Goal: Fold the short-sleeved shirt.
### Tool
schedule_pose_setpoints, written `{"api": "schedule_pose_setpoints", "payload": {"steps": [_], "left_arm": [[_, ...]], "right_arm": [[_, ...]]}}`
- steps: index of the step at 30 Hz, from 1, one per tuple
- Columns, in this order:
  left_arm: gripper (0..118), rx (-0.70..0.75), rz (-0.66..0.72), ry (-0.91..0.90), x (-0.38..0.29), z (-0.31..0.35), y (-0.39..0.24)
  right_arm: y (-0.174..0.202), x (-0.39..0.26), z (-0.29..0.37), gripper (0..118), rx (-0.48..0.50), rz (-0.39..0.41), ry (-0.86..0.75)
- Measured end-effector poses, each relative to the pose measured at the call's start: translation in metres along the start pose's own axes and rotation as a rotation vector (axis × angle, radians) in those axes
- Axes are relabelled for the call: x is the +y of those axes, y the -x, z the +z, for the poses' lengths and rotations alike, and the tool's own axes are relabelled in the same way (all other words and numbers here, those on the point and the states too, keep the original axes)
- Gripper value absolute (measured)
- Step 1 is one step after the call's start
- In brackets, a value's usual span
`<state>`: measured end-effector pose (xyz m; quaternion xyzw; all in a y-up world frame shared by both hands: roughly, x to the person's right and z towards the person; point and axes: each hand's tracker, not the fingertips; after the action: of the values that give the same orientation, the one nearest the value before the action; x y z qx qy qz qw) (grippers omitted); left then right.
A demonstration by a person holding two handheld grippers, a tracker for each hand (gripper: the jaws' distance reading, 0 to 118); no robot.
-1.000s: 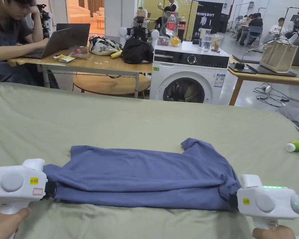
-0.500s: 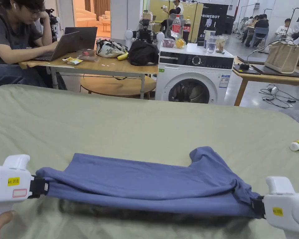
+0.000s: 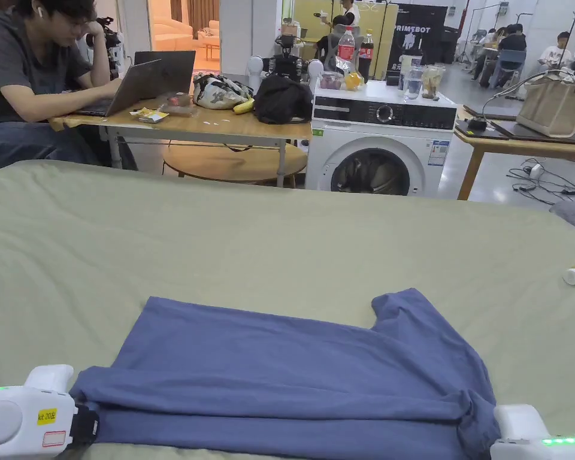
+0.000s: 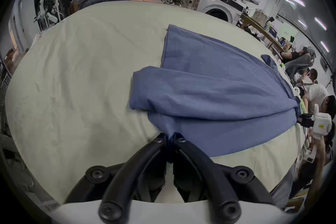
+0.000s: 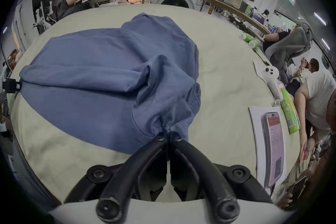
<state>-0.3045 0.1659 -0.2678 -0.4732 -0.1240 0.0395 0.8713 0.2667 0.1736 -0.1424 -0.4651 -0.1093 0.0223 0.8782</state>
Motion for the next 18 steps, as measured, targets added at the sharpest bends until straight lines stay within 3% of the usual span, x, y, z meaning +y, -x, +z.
{"api": "schedule_pose_setpoints", "payload": {"steps": [3,4,7,8,16,18], "left_arm": [[0,0.015,-0.031,0.005,0.009,-0.001,0.002],[0,0.023,-0.041,0.002,0.012,0.002,-0.001],[22,0.037,-0.08,-0.058,0.023,0.015,-0.011],[27,0.031,-0.085,-0.091,0.027,0.019,-0.014],[29,0.028,-0.1,-0.403,0.043,0.048,-0.06],[29,0.034,-0.123,-0.478,0.044,0.047,-0.064]], "right_arm": [[0.003,0.007,0.005,1,-0.018,-0.011,-0.009],[0.004,0.01,0.011,7,-0.028,-0.02,-0.022],[0.012,0.023,0.034,54,-0.049,-0.055,-0.125],[0.015,0.028,0.041,56,-0.052,-0.062,-0.157],[0.053,0.055,0.065,51,-0.044,-0.171,-0.369],[0.063,0.058,0.067,19,-0.045,-0.177,-0.438]]}}
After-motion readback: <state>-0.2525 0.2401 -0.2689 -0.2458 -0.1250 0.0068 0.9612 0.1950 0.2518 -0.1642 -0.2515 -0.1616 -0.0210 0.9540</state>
